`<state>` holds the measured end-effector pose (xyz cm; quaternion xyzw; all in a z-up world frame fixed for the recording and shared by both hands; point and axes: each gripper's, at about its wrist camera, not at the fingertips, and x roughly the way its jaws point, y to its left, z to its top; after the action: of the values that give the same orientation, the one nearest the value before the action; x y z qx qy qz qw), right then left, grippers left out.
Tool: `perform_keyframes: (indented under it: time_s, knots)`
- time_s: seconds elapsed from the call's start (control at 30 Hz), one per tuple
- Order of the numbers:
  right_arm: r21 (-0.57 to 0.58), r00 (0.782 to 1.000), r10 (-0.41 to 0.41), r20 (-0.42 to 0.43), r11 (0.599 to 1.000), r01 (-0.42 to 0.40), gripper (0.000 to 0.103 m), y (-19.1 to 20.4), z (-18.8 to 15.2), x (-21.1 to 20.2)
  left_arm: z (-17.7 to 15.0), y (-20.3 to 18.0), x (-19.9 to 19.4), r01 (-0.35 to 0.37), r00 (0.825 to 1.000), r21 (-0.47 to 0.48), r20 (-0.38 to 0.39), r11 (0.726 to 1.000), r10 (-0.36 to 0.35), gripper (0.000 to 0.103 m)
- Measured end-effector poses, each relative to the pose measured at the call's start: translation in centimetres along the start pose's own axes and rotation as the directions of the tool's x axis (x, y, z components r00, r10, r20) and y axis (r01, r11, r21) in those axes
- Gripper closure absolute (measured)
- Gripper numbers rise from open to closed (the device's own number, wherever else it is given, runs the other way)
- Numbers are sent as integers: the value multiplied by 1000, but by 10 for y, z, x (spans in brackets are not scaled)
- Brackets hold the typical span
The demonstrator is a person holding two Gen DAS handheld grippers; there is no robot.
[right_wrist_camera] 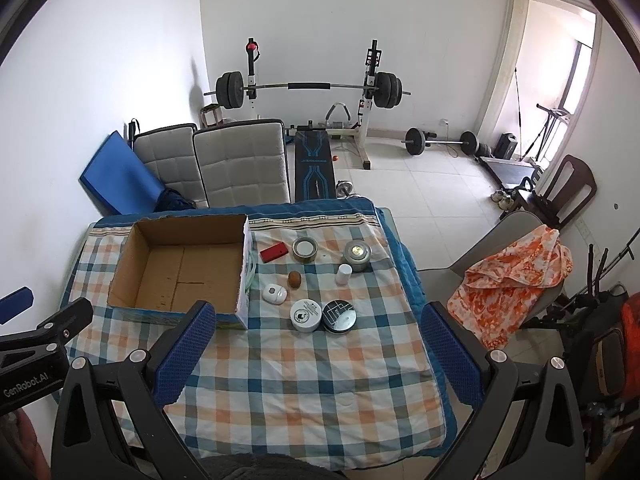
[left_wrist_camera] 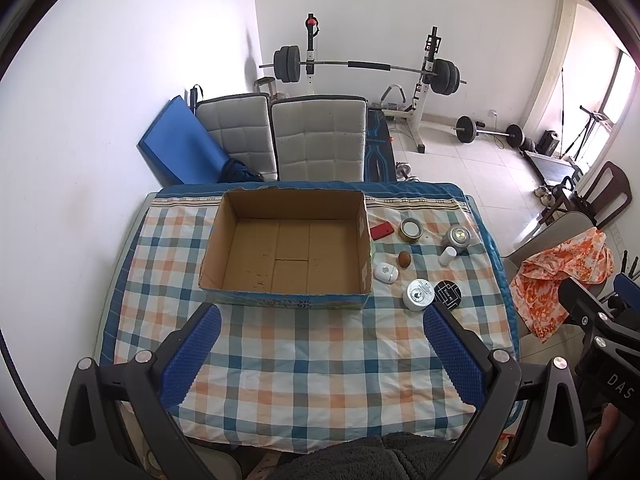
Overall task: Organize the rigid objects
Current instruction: 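Grasp the black Blank'ME tin with right gripper while left gripper grasps white cream jar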
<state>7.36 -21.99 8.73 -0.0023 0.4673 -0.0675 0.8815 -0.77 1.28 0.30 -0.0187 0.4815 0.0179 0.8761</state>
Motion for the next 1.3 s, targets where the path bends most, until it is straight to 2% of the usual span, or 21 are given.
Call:
perform_keyframes:
  time_s: [0.13, 0.33, 0.47, 0.6, 0.7, 0.77, 0.87, 1.0, 1.07, 1.2, 1.3]
  knots:
    - [0, 1000, 2, 1, 1000, -2, 0, -1, 0, 0, 10, 4, -1, -1, 1000, 1, 1, 1000, 1, 0]
    - [0, 1000, 3, 0, 1000, -3, 0, -2, -2, 0, 8, 3, -1, 0, 1000, 1, 1, 1000, 0, 0]
    - [24, 1000, 10, -26, 1000, -9, 0, -8, -2, 10, 16, -1, 6, 9, 1000, 12, -5, 1000, -9, 0]
    - [53, 997, 0, -74, 999, 4, 0, -22, 0, 43, 32, -20, 39, 32, 999, 45, -35, 998, -31, 0]
    - [77, 989, -4, -145, 997, 15, 0, -37, 0, 89, 44, -40, 87, 36, 995, 78, -95, 996, -29, 0]
    - [90, 979, -4, -202, 996, 22, 0, -47, -3, 127, 39, -58, 125, 24, 989, 98, -147, 995, -10, 0]
    - [121, 955, 18, -296, 992, 19, 0, -63, -12, 198, 34, -77, 188, 16, 970, 96, -241, 995, 8, 0]
    - [185, 892, 74, -446, 983, 11, 1, -85, -31, 304, 20, -98, 265, -8, 932, 70, -361, 998, 33, 0]
    - [221, 856, 99, -507, 975, 19, 11, -95, -43, 351, 11, -111, 285, -14, 921, 64, -389, 998, 38, 0]
    - [305, 797, 160, -582, 952, 31, 16, -105, -67, 423, 8, -132, 321, -38, 900, 73, -430, 997, 66, 0]
    - [385, 758, 241, -606, 923, 15, 18, -107, -81, 451, 9, -143, 338, -69, 896, 89, -432, 994, 101, 0]
